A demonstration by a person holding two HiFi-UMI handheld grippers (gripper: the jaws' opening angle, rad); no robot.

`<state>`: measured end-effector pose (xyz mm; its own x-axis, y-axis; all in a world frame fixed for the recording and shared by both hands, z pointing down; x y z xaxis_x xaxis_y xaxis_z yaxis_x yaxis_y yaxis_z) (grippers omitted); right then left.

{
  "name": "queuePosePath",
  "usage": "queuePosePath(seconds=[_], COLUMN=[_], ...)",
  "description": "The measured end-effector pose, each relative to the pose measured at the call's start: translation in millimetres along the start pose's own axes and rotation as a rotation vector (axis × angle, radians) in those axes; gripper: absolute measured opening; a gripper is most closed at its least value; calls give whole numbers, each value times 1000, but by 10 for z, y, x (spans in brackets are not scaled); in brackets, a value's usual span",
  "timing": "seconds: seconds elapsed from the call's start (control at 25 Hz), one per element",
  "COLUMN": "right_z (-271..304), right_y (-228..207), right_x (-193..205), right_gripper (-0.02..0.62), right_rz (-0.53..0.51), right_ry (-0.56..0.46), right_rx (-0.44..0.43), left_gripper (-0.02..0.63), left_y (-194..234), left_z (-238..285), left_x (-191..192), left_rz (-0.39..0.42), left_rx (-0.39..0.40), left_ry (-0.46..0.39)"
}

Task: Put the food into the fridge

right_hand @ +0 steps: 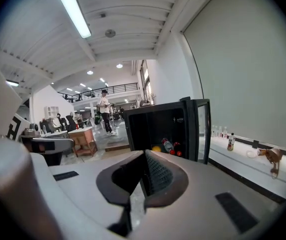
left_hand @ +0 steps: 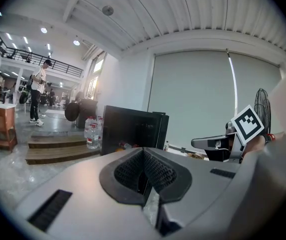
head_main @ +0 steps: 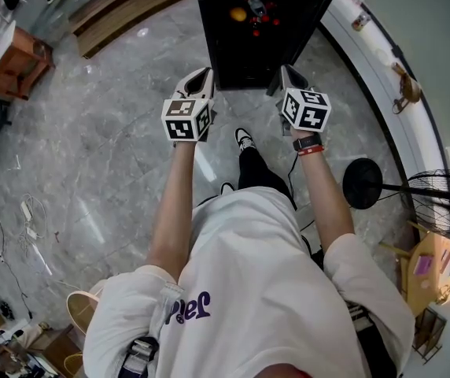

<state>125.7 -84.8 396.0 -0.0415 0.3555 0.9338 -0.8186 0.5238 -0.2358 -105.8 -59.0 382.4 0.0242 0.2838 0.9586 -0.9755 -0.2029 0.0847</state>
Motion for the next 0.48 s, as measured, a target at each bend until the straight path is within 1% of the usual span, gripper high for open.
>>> queuePosePath(seconds=[0.2,0.48], right_z=[-107,-279], right_y=[74,124], right_x=[-54,-142], right_gripper=[15,15], right_rz=[-30,-56], right_ry=[-38,-114], right_rx=[22,60], left_gripper=[18,18], left_y=[-2,-22], left_z=[-81,-233], left_x=[-32,-209], left_rz=[1,16], left_rx=[-18,-53], left_ry=[-45,-128])
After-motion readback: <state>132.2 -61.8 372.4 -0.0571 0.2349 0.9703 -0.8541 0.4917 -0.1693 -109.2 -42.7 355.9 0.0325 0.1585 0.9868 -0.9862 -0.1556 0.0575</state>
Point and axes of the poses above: the fingertips, and each gripper's own axes: z forward along the fingers, y to its left, x out of its underside, the point moved 5 cm from there along -z, backward along the fingers, and after that the axes turned 14 degrees about -x, right-handed, at the moved point
